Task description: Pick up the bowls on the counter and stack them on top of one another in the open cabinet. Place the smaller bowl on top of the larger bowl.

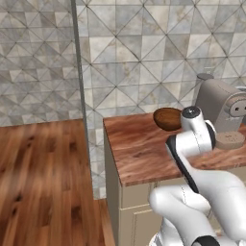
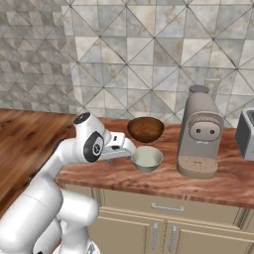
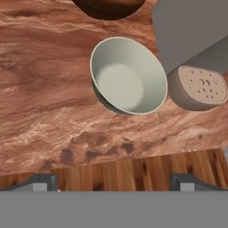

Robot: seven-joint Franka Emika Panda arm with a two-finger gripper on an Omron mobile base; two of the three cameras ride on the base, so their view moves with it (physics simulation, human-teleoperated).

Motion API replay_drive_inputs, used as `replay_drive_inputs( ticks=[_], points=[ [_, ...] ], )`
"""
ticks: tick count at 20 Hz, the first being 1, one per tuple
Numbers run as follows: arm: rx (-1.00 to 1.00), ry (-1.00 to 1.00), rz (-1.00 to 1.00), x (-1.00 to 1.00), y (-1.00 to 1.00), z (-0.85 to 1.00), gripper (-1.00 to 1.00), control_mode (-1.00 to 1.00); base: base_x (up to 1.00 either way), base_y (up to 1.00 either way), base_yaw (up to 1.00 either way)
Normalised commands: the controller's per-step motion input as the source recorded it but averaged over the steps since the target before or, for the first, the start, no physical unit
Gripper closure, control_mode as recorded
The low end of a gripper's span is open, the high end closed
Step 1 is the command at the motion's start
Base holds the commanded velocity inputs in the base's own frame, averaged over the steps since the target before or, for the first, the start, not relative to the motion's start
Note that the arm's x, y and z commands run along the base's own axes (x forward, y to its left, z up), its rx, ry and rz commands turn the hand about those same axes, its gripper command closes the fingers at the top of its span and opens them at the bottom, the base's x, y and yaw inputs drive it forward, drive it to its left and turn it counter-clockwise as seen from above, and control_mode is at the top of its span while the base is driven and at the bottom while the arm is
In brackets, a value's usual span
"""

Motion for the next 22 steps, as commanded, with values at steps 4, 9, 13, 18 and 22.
replay_drive_inputs(
  ticks=[4,9,13,18,22],
  points=[
    [0.03,0.03,0.0,0.17,0.0,-0.1,-1.0,-1.0,0.0,0.0,0.0],
    [0.02,0.02,0.0,0.17,-0.02,-0.11,-1.0,-1.0,0.0,0.0,0.0],
    [0.0,0.01,0.0,0.16,-0.01,-0.16,-1.0,-1.0,0.0,0.0,0.0],
    [0.0,0.01,0.0,0.18,-0.01,-0.2,-1.0,-1.0,0.0,0.0,0.0],
    [0.0,0.01,0.0,0.18,-0.01,-0.2,-1.0,-1.0,0.0,0.0,0.0]
  ],
)
